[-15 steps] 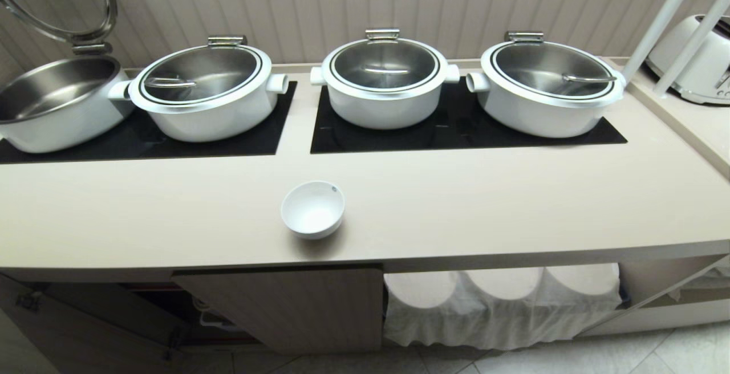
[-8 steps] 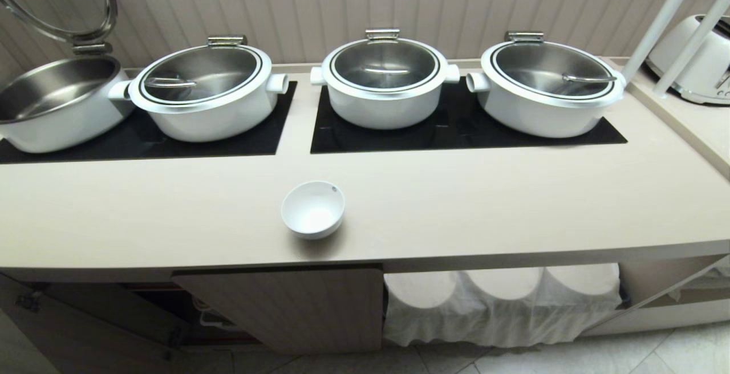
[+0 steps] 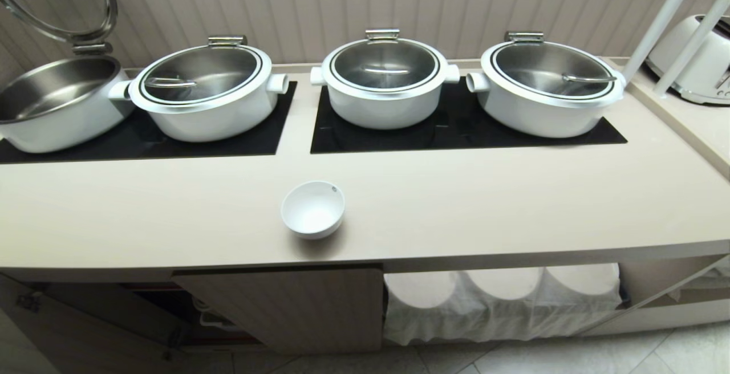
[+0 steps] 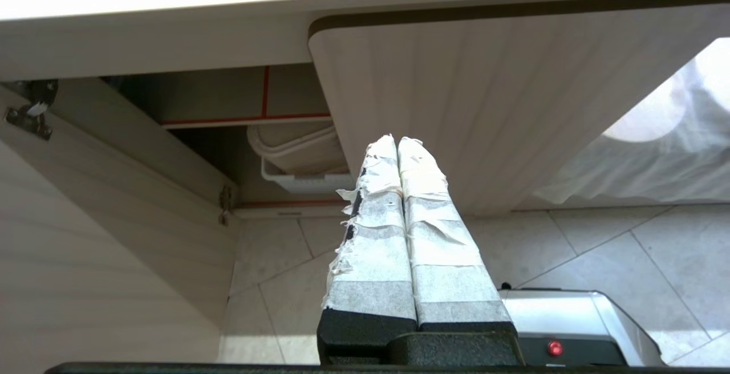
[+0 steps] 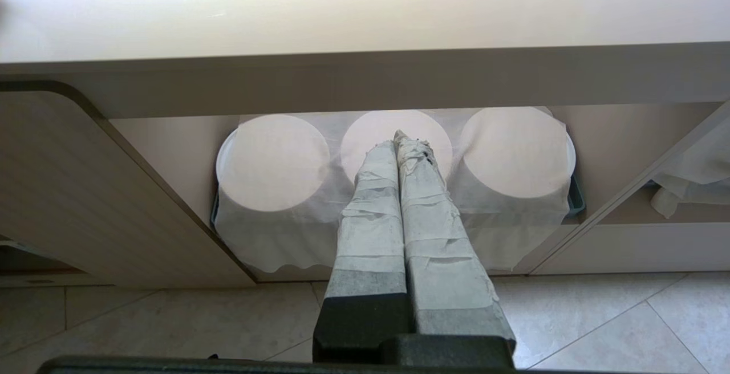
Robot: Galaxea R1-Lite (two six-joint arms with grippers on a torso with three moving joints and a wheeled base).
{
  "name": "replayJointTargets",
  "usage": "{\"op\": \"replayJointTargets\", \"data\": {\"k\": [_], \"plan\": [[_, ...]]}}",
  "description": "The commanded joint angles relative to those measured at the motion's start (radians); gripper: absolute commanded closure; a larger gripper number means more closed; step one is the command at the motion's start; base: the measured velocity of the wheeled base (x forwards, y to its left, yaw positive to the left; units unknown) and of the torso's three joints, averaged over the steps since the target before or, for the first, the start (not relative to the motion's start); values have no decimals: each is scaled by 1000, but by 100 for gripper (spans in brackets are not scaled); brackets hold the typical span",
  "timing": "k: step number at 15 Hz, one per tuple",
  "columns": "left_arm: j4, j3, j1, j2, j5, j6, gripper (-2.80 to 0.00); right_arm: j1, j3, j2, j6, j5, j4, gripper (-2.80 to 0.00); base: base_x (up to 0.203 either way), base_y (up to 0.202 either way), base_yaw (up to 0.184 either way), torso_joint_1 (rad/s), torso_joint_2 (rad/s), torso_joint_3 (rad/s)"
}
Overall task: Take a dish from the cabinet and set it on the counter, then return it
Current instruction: Pick up the bowl from the table
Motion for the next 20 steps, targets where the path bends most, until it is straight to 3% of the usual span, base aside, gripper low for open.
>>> {"op": "replayJointTargets", "data": {"k": [1, 7, 20], "plan": [[2, 0, -1, -22, 0, -4, 0, 0, 0, 0, 1, 0, 0, 0, 0, 0, 0, 0, 0, 0], [5, 0, -21, -223, -1, -12, 0, 0, 0, 0, 0, 0, 0, 0, 0, 0, 0, 0, 0, 0], [8, 0, -24, -231, 1, -18, 0, 0, 0, 0, 1, 0, 0, 0, 0, 0, 0, 0, 0, 0]]}}
